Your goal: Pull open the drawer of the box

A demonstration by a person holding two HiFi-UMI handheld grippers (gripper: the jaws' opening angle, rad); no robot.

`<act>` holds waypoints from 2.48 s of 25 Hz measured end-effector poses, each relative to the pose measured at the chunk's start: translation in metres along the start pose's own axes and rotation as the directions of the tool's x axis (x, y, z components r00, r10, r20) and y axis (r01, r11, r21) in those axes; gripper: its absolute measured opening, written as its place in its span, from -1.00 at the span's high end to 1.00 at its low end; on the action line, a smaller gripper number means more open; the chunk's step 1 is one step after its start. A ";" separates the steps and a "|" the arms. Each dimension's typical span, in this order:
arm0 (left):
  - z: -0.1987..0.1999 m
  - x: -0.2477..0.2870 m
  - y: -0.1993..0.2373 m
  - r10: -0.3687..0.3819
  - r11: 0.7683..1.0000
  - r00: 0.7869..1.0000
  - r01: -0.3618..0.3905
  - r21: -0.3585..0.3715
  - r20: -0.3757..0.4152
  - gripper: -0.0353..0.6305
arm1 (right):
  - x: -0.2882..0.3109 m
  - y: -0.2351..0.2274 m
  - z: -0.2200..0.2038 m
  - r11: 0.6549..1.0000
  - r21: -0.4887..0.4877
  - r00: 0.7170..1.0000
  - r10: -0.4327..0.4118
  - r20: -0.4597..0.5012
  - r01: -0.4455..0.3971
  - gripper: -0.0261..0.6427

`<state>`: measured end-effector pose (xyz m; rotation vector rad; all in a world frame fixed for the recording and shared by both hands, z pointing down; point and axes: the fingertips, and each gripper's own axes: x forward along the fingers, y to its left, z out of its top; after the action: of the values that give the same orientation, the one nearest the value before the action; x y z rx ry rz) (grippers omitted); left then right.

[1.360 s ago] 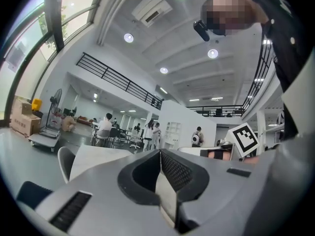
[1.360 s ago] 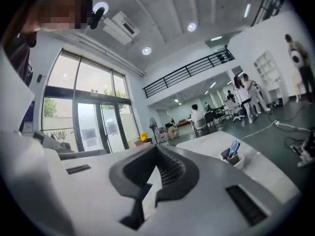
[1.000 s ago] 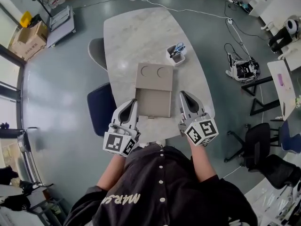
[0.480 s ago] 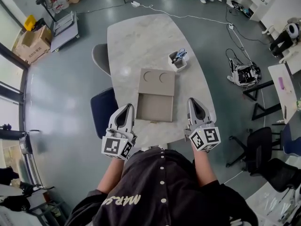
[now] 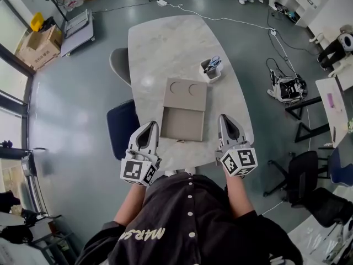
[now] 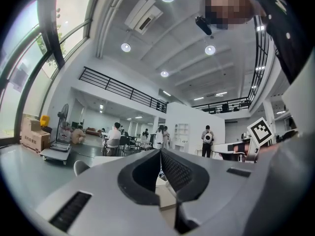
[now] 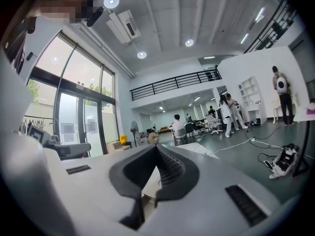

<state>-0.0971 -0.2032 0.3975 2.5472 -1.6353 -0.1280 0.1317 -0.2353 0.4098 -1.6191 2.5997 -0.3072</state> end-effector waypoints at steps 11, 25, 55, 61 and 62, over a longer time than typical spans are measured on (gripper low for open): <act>0.000 0.001 -0.003 -0.003 1.000 1.000 0.003 0.001 0.006 0.84 | 0.001 0.006 0.000 1.000 -0.025 1.000 0.013 -0.010 -0.013 0.93; 0.001 -0.002 -0.006 -0.003 1.000 1.000 0.003 0.001 0.006 0.84 | 0.001 0.009 0.000 1.000 -0.017 1.000 0.017 -0.006 -0.017 0.93; -0.010 -0.003 -0.006 -0.006 1.000 1.000 0.006 -0.009 -0.011 0.84 | 0.000 0.011 -0.004 1.000 -0.020 1.000 0.017 -0.016 -0.017 0.93; -0.007 0.000 -0.007 -0.015 1.000 1.000 0.015 -0.013 -0.011 0.84 | 0.001 0.011 -0.002 1.000 -0.020 1.000 0.019 -0.017 -0.019 0.93; -0.008 0.000 -0.007 -0.014 1.000 1.000 0.014 -0.011 -0.011 0.84 | 0.001 0.010 -0.002 1.000 -0.019 1.000 0.019 -0.017 -0.019 0.93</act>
<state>-0.0895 -0.1994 0.4044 2.5472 -1.6085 -0.1242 0.1218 -0.2311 0.4100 -1.6039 2.6367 -0.2964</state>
